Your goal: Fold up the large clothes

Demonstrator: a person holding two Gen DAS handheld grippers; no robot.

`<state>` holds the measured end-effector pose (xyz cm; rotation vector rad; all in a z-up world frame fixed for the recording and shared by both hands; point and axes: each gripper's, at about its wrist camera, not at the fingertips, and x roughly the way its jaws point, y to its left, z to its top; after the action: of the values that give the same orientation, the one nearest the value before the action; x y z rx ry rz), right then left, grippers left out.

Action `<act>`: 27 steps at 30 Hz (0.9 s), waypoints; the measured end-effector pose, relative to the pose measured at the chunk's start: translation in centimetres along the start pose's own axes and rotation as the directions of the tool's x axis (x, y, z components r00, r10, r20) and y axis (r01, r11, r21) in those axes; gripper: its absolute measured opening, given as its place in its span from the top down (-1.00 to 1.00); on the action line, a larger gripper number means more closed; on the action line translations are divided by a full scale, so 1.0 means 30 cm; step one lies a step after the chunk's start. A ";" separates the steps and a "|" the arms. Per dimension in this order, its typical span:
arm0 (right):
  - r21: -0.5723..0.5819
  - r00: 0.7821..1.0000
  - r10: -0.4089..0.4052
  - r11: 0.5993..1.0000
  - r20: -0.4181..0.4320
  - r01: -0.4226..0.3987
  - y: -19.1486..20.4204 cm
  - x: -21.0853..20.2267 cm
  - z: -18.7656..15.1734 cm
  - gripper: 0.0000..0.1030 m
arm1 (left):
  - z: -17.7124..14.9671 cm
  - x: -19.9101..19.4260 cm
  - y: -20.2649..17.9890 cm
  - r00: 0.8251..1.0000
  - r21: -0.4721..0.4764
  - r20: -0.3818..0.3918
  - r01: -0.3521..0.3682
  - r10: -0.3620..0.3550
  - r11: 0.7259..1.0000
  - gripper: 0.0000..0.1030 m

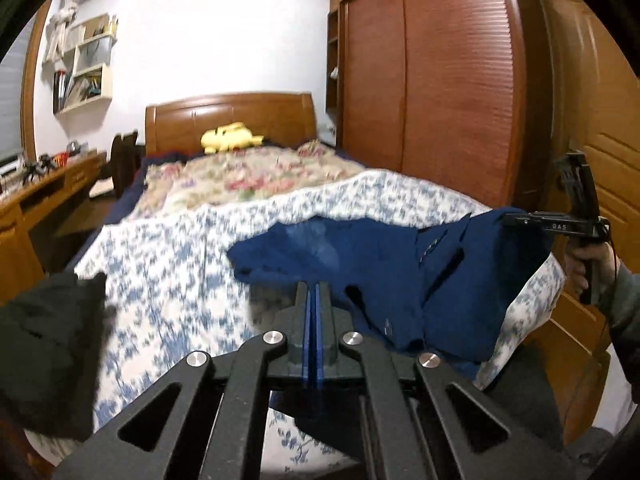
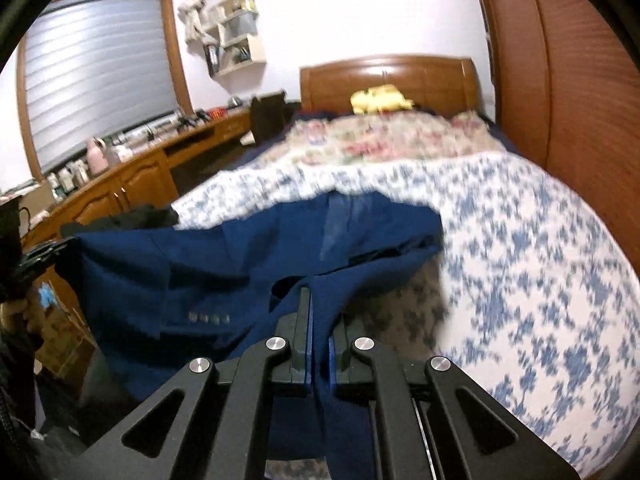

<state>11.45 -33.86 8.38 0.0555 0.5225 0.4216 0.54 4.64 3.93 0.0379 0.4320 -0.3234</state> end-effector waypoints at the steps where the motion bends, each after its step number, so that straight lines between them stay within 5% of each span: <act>1: -0.007 1.000 0.003 1.000 0.020 -0.003 0.011 -0.032 0.018 0.91 | 0.021 -0.020 -0.003 1.000 0.004 0.015 -0.001 0.001 1.000 0.96; 12: -0.103 0.978 0.038 0.995 0.206 -0.017 0.137 -0.428 0.100 0.91 | 0.236 -0.237 -0.023 0.982 0.052 0.187 -0.038 0.027 0.998 0.96; 17: -0.125 0.964 0.025 0.992 0.266 0.008 0.170 -0.587 0.064 0.91 | 0.249 -0.279 -0.016 0.971 0.051 0.234 -0.053 0.040 0.997 0.96; 27: -0.077 0.991 -0.076 0.993 0.113 0.085 0.113 -0.370 -0.082 0.91 | 0.131 0.023 0.109 0.992 -0.018 0.078 -0.097 0.098 0.995 0.96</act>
<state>0.26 -35.40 12.03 -0.0213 0.3973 0.3588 3.74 7.12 7.10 0.0324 0.3525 -0.2251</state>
